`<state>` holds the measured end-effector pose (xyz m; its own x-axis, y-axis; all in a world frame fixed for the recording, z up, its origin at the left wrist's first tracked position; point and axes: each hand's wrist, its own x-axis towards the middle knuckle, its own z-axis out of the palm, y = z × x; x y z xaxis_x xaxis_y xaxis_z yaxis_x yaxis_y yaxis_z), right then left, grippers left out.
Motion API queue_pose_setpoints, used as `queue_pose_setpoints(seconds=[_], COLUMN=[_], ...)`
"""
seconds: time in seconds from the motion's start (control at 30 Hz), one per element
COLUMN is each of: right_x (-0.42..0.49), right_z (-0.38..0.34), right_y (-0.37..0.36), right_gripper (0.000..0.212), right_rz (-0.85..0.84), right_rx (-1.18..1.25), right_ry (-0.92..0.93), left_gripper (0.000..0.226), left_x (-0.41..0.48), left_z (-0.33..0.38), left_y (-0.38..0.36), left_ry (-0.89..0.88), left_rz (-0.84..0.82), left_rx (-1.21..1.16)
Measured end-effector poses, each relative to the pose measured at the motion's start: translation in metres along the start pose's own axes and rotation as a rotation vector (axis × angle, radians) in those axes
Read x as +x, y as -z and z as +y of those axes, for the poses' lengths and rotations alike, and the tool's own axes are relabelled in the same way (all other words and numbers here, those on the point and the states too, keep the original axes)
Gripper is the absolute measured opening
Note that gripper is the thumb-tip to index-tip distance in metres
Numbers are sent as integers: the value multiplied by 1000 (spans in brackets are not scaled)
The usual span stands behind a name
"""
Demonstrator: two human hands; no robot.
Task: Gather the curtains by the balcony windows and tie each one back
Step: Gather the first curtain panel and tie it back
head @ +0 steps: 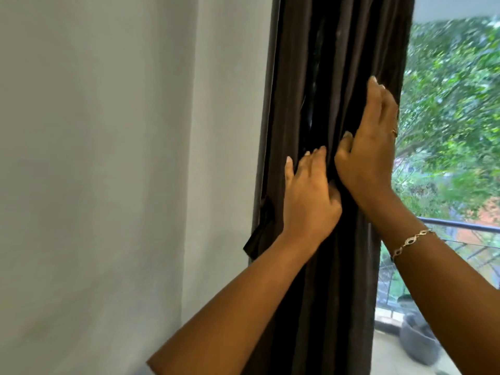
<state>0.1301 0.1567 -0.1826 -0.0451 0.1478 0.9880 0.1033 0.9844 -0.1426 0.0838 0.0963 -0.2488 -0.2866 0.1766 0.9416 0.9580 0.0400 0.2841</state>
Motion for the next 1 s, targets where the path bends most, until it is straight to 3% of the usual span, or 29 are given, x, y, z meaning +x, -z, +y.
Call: queue_pose_setpoints(seconds=[0.3,0.5,0.7,0.83,1.0], right_x=[-73,-99,-114,-121,-126], right_z=[7,18,23,25,34], right_y=[-11,-18,-29,-32,-23], right_gripper=[51,54,53,53,48], right_rz=[-97,-262,-338,-330,-106], right_rx=[-113,-66,113,245,375], right_ry=[195,128,-66,-216,-248], left_gripper=[48,50,65,56,37], left_x=[-56,-71,-62,-61,-60], left_z=[-25,-49,-64,-71,-82], left_y=[-15,-4,-3,-8,-5], left_ry=[30,54,284,334,394], left_rz=[-41,238,32,-103,-18], left_rx=[-71,-84,-288,-222,-139])
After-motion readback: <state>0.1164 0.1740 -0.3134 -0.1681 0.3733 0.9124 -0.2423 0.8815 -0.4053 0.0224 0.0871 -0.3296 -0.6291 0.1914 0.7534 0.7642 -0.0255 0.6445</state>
